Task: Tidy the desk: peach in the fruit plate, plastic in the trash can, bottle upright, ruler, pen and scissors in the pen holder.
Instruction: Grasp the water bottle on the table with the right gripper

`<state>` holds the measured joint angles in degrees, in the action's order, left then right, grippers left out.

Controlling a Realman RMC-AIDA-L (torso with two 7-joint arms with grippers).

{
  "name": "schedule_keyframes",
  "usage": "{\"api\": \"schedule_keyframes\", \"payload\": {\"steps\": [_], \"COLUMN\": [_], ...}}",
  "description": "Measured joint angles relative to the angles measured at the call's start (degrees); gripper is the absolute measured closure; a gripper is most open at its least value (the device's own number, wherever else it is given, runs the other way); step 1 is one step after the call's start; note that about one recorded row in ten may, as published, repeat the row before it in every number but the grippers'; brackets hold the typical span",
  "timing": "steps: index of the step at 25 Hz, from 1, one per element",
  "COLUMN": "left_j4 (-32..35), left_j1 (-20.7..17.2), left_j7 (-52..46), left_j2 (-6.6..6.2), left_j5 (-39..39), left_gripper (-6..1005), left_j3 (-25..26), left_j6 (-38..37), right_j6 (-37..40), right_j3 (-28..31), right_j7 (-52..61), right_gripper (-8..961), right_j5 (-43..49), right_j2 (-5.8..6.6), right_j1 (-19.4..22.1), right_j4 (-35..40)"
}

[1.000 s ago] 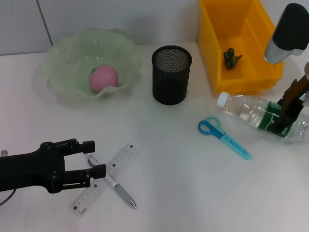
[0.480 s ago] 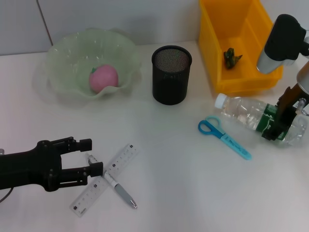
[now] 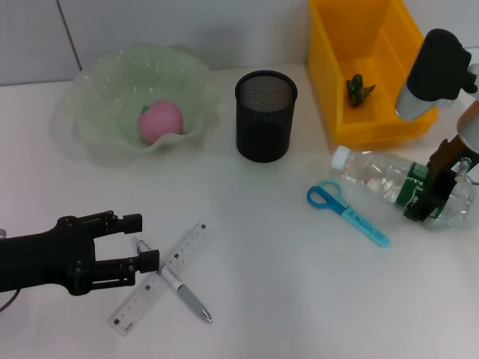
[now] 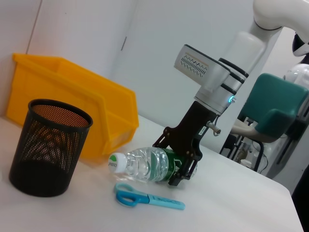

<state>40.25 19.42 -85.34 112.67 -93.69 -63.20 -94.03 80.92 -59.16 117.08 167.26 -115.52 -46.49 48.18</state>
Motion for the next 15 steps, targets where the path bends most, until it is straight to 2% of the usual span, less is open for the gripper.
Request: {"api": "schedule_keyframes", "payload": {"steps": [11, 15], "left_j4": [0.1, 0.0], "left_j1": [-0.2, -0.3], "left_j7": [-0.1, -0.1], "left_j2": [-0.12, -0.36], "left_j5": [0.0, 0.0], "left_gripper": [201, 201], "left_j3": [0.4, 0.5], "left_j6": [-0.3, -0.4], "right_j6": [-0.3, 0.8], "right_j3": [-0.6, -0.6], "right_j7": [-0.6, -0.7], "right_gripper": [150, 155], "right_j5": [-0.3, -0.5], "right_j2": [-1.23, -1.33], "right_j1": [0.8, 1.0], "right_j4": [2.1, 3.1]}}
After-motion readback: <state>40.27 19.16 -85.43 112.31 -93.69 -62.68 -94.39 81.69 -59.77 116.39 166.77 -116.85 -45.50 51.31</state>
